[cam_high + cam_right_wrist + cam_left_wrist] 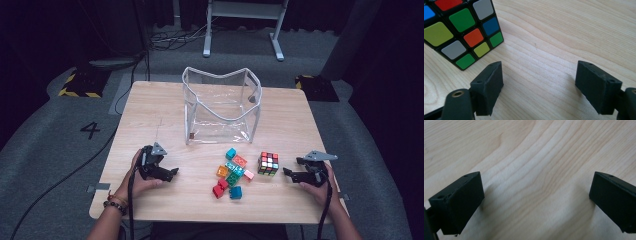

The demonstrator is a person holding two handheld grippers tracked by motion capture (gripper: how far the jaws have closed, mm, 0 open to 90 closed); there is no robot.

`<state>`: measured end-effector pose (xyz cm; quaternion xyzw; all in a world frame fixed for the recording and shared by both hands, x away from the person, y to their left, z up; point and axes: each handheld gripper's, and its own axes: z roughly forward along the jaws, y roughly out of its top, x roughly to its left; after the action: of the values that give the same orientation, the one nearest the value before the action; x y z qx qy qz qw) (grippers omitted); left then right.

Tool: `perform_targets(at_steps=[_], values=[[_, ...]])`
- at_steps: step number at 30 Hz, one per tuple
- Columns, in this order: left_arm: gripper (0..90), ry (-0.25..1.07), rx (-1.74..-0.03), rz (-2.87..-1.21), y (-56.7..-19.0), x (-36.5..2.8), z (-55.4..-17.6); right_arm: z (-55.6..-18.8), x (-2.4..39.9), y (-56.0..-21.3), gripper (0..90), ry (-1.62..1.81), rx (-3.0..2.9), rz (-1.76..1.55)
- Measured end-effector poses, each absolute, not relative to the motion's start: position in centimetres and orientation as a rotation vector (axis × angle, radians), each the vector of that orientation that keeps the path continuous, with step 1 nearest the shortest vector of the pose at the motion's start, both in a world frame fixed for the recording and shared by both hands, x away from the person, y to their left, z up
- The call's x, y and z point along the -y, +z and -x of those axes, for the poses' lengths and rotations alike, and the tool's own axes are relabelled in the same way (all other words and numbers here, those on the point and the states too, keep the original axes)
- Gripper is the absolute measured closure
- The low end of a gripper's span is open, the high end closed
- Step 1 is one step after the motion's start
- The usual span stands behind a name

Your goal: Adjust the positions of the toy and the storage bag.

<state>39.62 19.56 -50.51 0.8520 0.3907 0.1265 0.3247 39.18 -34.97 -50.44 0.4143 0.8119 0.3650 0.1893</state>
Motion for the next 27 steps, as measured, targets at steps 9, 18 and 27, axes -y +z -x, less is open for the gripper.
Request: perform_targets(at_steps=[9,18,27], values=[[0.3,0.343,-1.001,-2.245,-50.4,-18.0,-41.9,-39.3,34.8,-49.3,29.6,1.071,-2.274,-1.105],[17.0,0.340,-0.978,-2.206,-50.3,-17.1,-43.5,-40.8,33.3,-44.9,38.4,1.148,-2.224,-0.949],[27.5,0.377,-0.942,-2.141,-49.3,-16.3,-44.3,-44.2,28.9,-42.6,40.5,1.193,-2.271,-0.800]])
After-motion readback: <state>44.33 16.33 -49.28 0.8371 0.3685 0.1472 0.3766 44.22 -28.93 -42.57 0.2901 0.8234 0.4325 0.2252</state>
